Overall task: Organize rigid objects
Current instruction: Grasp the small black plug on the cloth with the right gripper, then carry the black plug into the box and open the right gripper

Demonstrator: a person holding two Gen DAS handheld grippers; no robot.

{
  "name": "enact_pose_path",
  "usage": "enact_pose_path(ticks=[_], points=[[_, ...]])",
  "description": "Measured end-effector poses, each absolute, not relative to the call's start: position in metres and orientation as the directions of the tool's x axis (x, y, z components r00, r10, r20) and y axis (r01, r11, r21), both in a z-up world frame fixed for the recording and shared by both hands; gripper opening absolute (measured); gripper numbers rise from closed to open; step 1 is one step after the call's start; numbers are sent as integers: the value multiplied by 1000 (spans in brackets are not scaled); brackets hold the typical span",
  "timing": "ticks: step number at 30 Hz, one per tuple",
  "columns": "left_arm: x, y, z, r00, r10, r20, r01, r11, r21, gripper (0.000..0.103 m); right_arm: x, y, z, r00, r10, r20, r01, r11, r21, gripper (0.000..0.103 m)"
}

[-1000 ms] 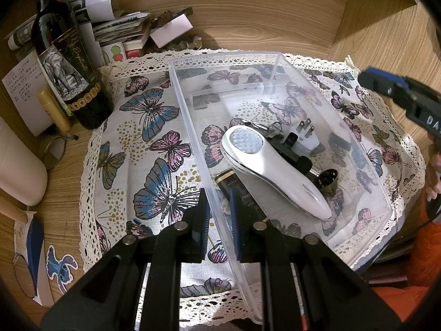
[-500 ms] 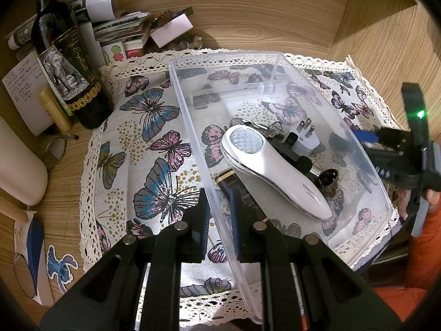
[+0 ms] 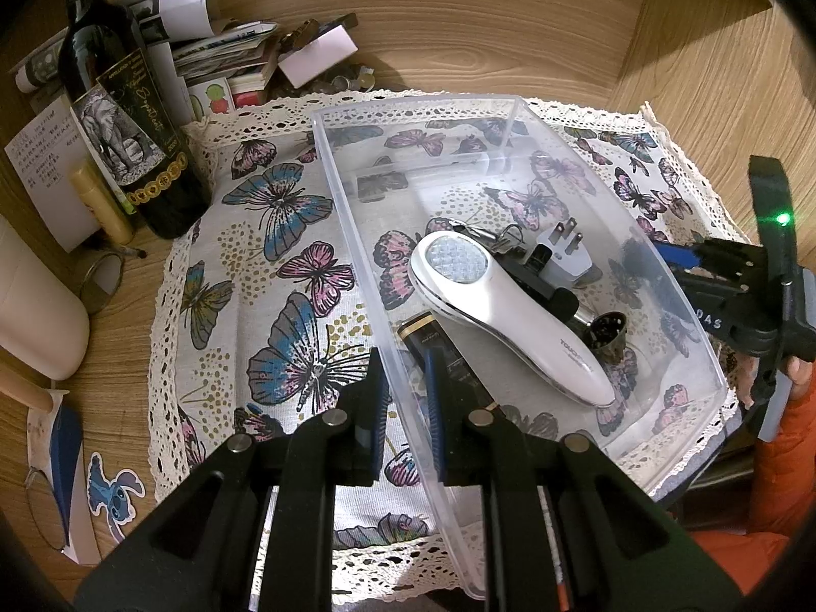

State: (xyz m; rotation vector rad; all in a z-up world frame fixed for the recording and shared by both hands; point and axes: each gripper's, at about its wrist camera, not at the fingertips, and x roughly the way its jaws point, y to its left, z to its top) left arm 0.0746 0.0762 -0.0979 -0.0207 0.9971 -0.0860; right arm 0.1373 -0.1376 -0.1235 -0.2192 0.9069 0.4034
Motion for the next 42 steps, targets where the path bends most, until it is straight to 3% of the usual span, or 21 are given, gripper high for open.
enact_pose_path(ticks=[20, 31, 42], points=[[75, 76, -98, 539, -81, -838, 63, 996, -56, 14, 111, -93, -38, 676, 391, -625, -545, 835, -68, 24], [74, 76, -98, 540, -82, -838, 64, 996, -56, 14, 109, -47, -59, 587, 446, -675, -651, 756, -67, 24], [75, 76, -98, 539, -81, -838, 63, 996, -56, 14, 123, -38, -77, 540, 427, -725, -651, 758, -38, 24]])
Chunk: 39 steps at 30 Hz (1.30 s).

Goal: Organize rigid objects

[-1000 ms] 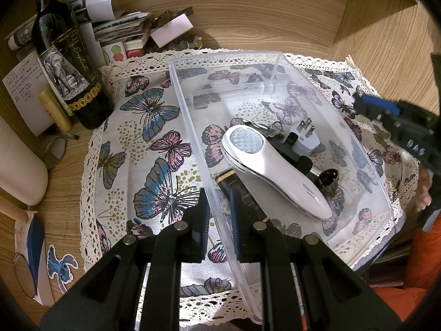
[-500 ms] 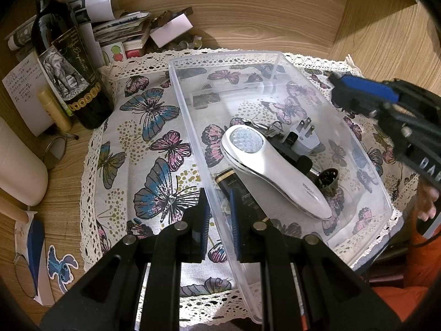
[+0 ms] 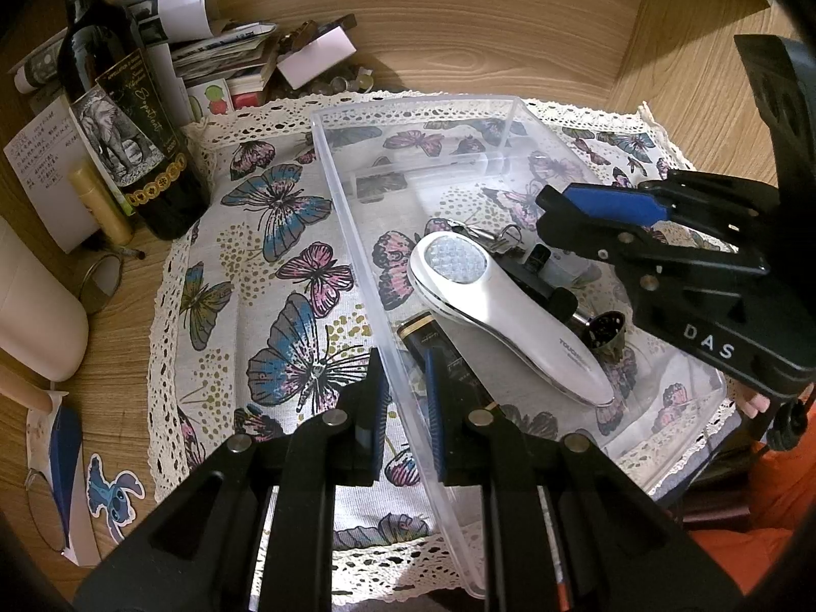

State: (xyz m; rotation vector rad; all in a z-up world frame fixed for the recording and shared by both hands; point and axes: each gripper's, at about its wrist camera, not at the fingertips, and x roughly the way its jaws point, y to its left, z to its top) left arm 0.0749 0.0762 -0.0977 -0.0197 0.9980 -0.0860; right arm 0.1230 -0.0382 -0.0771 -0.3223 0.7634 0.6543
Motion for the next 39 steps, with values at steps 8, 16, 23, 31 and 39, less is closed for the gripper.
enact_pose_path(ticks=[8, 16, 23, 31, 39], points=[[74, 76, -97, 539, -81, -839, 63, 996, -56, 14, 118, -43, -72, 546, 442, -712, -652, 758, -29, 27], [62, 77, -74, 600, -48, -799, 35, 999, -34, 14, 108, -56, -60, 573, 461, -678, -636, 771, -14, 36], [42, 69, -36, 727, -35, -686, 28, 999, -22, 14, 86, -81, -35, 661, 479, -577, -592, 806, -8, 69], [18, 56, -5, 861, -15, -509, 7, 1000, -18, 72, 48, -113, -6, 793, 450, -410, -501, 865, -21, 103], [-11, 43, 12, 938, 9, -346, -14, 1000, -13, 99, 20, -129, 3, 837, 440, -326, -465, 886, 2, 103]])
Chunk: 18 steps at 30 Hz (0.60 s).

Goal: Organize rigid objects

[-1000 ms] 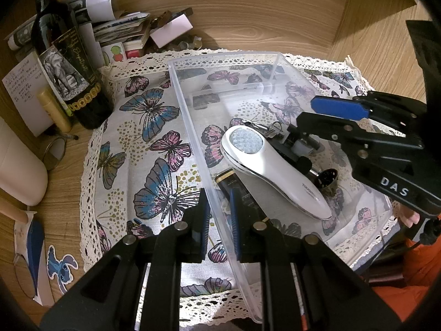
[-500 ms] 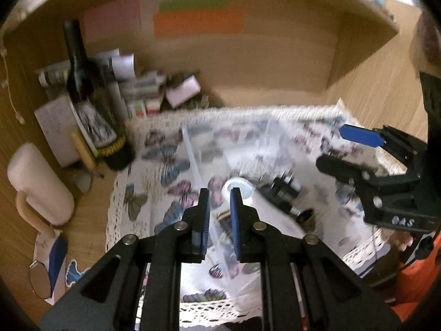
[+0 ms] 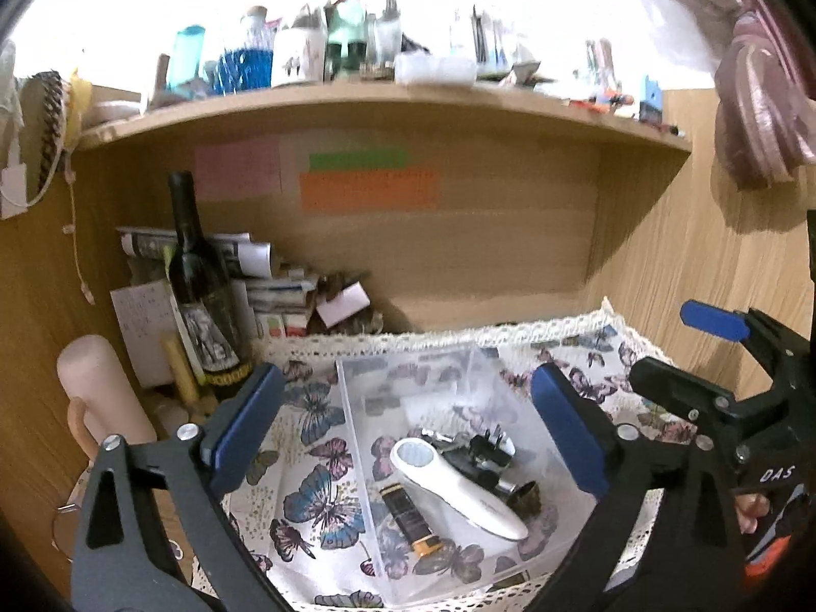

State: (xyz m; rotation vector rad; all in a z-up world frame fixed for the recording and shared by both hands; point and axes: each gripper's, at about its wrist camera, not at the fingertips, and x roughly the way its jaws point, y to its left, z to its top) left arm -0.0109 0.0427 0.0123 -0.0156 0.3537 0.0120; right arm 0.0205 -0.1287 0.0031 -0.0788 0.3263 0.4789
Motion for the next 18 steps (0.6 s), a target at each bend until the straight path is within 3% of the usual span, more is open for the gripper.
enact_pose_path(ticks=[18], points=[[-30, 32, 11, 960, 1, -280, -6, 1000, -17, 103, -7, -137, 2, 867, 424, -263, -436, 900, 15, 103]])
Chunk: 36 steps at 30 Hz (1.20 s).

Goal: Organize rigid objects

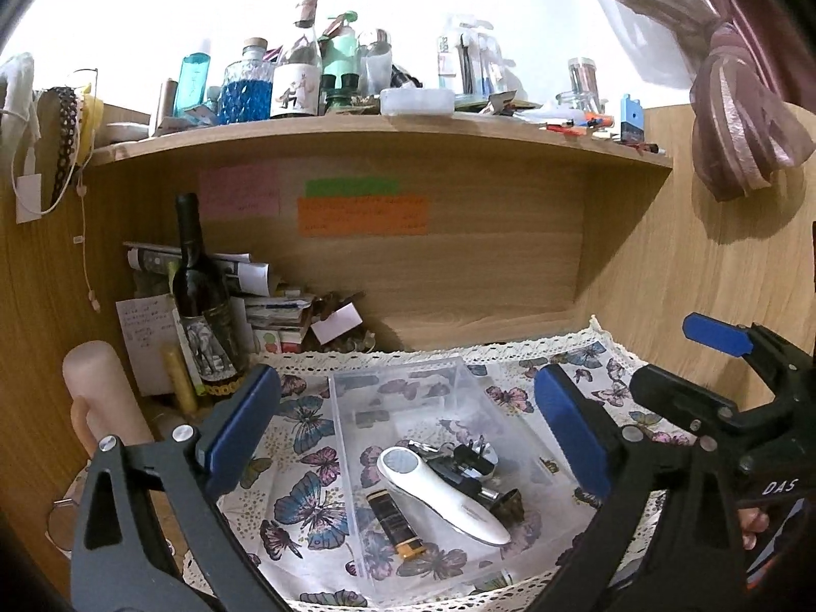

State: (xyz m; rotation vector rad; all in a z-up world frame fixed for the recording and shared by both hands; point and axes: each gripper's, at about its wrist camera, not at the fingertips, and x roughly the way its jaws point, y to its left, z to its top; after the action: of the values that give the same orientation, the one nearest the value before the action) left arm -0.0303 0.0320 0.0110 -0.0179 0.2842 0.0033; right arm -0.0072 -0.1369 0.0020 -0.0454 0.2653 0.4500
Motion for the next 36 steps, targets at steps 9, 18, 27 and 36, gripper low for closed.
enact_pose_path(ticks=[9, 18, 27, 36], points=[[-33, 28, 12, 964, -6, -267, 3, 1000, -11, 103, -8, -139, 2, 872, 413, -261, -426, 905, 10, 103], [-32, 29, 11, 962, -14, -273, 10, 1000, -16, 103, -10, -136, 3, 874, 411, -257, -426, 905, -1, 103], [-30, 30, 11, 962, -15, -273, 9, 1000, -25, 103, -9, -134, 3, 875, 411, -257, -425, 905, 0, 103], [-30, 30, 9, 962, -16, -273, 8, 1000, -29, 103, -8, -134, 3, 877, 404, -260, -420, 907, -6, 103]])
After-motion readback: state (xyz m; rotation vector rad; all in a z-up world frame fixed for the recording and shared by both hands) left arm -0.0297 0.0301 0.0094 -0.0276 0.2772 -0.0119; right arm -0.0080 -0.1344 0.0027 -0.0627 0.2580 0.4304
